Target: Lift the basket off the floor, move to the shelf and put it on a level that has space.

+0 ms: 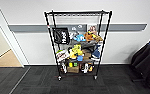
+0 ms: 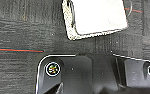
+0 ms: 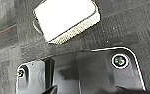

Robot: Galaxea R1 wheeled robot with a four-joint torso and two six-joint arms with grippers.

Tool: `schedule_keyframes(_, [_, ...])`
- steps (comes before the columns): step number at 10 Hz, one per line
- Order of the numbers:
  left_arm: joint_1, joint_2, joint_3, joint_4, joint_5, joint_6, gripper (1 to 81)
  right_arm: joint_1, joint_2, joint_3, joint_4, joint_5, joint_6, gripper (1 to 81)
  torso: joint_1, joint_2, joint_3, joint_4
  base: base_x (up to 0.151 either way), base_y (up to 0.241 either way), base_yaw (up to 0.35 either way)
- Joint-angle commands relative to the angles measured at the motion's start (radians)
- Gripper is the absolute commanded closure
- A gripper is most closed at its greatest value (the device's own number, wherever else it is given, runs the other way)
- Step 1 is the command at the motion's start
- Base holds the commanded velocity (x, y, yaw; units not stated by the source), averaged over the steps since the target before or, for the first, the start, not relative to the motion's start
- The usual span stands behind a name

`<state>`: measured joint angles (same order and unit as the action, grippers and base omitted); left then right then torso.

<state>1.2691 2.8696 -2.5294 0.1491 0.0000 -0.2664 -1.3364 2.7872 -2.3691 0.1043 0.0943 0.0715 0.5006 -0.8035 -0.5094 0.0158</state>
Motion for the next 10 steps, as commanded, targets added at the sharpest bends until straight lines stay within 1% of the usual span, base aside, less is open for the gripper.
schedule_keyframes(1, [-0.066, -0.007, -0.008, -0.058, 0.057, -0.011, 1.0, 0.102, -0.021, -0.021, 0.009, -0.134, 0.001, 1.0, 0.062, -0.097, 0.0, 0.0, 0.0, 0.0, 0.0])
schedule_keyframes(2, [-0.07, -0.001, -0.014, -0.085, 0.057, -0.011, 1.0, 0.12, -0.021, -0.034, 0.009, -0.154, 0.001, 1.0, 0.084, -0.132, 0.0, 0.0, 0.0, 0.0, 0.0])
schedule_keyframes(4, [-0.073, 0.028, -0.052, -0.099, 0.061, -0.011, 1.0, 0.154, -0.021, -0.068, 0.008, -0.205, 0.001, 1.0, 0.127, -0.199, 0.0, 0.0, 0.0, 0.0, 0.0])
schedule_keyframes(6, [-0.073, 0.062, -0.109, -0.102, 0.063, -0.01, 1.0, 0.177, -0.021, -0.079, 0.009, -0.222, 0.001, 1.0, 0.171, -0.268, 0.0, 0.0, 0.0, 0.0, 0.0])
schedule_keyframes(7, [-0.072, 0.068, -0.123, -0.102, 0.069, -0.011, 1.0, 0.182, -0.021, -0.079, 0.012, -0.222, 0.001, 1.0, 0.192, -0.302, -0.025, 0.0, 0.0, 0.0, 0.0])
schedule_keyframes(8, [-0.072, 0.068, -0.123, -0.103, 0.077, -0.011, 1.0, 0.188, -0.021, -0.079, 0.018, -0.222, 0.001, 1.0, 0.213, -0.336, -0.034, 0.088, 0.0, 0.0, 0.0])
schedule_keyframes(9, [-0.07, 0.067, -0.123, -0.102, 0.077, -0.011, 1.0, 0.194, -0.022, -0.08, 0.04, -0.222, 0.001, 1.0, 0.23, -0.363, -0.037, 0.091, 0.0, 0.0, 0.0])
schedule_keyframes(10, [-0.07, 0.065, -0.123, -0.1, 0.077, -0.011, 1.0, 0.2, -0.022, -0.088, 0.061, -0.222, 0.001, 1.0, 0.245, -0.387, -0.009, 0.017, 0.0, 0.0, 0.0])
